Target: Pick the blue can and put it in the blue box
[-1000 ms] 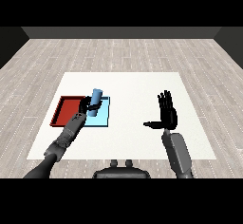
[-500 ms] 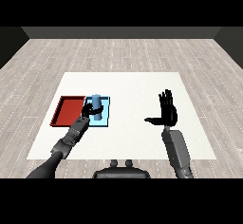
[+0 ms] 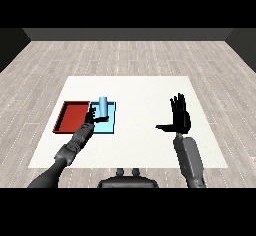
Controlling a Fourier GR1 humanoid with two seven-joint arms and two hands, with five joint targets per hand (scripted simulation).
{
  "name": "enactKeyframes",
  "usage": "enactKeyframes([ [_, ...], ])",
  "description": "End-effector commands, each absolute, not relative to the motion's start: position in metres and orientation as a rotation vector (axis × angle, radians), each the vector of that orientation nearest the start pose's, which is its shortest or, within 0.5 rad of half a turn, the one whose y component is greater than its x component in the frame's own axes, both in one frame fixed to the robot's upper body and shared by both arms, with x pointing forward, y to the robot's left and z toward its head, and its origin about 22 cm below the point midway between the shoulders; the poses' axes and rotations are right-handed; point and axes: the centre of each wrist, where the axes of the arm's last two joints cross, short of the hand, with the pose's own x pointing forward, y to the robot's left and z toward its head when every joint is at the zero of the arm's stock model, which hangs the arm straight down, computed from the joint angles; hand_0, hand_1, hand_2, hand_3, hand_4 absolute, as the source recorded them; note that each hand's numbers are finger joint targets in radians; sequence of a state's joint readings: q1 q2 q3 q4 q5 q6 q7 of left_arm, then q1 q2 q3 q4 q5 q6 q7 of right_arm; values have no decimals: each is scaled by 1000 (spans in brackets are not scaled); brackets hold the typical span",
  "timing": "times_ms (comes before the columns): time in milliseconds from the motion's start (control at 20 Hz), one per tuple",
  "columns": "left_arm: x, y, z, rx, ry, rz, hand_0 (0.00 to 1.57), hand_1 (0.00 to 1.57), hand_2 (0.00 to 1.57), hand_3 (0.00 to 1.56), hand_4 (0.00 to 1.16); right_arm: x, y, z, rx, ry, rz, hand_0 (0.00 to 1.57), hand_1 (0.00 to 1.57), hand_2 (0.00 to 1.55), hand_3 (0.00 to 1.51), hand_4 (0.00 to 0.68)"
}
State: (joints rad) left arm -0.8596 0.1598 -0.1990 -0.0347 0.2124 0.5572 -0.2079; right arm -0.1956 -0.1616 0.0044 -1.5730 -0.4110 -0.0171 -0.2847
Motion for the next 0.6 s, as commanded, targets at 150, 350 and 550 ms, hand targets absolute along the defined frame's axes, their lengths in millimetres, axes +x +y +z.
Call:
enactKeyframes([
  [150, 383, 220, -56, 716, -1234, 4, 0, 0, 0, 0, 0, 271, -251, 53, 275, -2021, -143, 0, 0, 0, 0, 0],
  [350, 407, 204, -13, 553, -1705, 112, 0, 0, 0, 0, 0, 278, -234, 58, 287, -2031, -144, 0, 0, 0, 0, 0],
  [550, 408, 199, 4, 241, -1992, -7, 0, 0, 0, 0, 0, 280, -240, 47, 264, -1988, -79, 0, 0, 0, 0, 0],
])
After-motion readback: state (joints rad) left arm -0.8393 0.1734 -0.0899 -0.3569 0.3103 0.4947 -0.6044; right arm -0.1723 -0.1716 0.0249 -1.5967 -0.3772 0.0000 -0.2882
